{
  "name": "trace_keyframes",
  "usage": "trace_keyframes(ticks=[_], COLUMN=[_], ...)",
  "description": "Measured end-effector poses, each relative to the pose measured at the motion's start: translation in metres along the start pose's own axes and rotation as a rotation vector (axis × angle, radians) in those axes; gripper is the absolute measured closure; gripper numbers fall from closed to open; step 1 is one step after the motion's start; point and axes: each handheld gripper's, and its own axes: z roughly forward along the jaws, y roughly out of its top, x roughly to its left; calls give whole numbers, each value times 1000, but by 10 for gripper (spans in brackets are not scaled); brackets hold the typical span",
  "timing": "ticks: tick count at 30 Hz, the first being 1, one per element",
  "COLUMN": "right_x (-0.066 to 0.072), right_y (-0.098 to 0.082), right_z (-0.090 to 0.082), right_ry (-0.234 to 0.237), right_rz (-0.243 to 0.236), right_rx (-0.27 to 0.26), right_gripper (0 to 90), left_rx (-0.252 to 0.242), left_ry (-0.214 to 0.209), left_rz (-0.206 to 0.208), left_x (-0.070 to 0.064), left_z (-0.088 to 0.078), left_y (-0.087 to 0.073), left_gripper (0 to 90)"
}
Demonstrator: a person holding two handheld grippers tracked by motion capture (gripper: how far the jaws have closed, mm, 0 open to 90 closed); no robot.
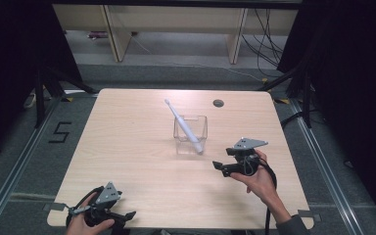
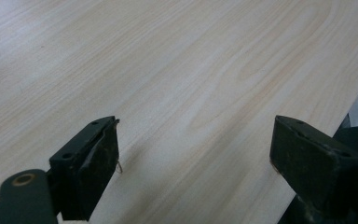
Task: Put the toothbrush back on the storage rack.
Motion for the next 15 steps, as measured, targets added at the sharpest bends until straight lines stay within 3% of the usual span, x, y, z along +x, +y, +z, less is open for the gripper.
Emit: trace_keyframes(ticks=[3, 4, 6, 7, 8, 9, 10, 13, 14, 15], right_x=[-2, -1, -2, 0, -1, 0, -1, 1, 0, 1], right_y=[-3, -5, -8, -10, -11, -12, -15, -20, -22, -24], right_z=[0, 0, 0, -1, 0, -1, -1, -1, -1, -2], right_ry=[-2, -5, -13, -8, -9, -5, -4, 12, -10, -1], right_rz=[-38, -14, -33, -3, -21, 1, -17, 6, -16, 3], right_rx=[-5, -5, -5, -4, -12, -1, 1, 19, 4, 18], right_gripper=[258, 258, 258, 258, 258, 258, 257, 251, 251, 251], left_rx=[6, 3, 5, 6, 3, 0, 0, -5, 1, 1], left_ry=[1, -1, 1, 1, 1, 2, -1, -5, 0, 0], left_rz=[0, 0, 1, 1, -1, 0, -3, -11, -3, -1], left_x=[0, 0, 0, 0, 0, 0, 0, 0, 0, 0], left_z=[1, 1, 1, 0, 0, 0, 0, 0, 0, 0], left_y=[0, 0, 0, 0, 0, 0, 0, 0, 0, 0], left_gripper=[151, 151, 151, 151, 151, 151, 151, 151, 151, 151])
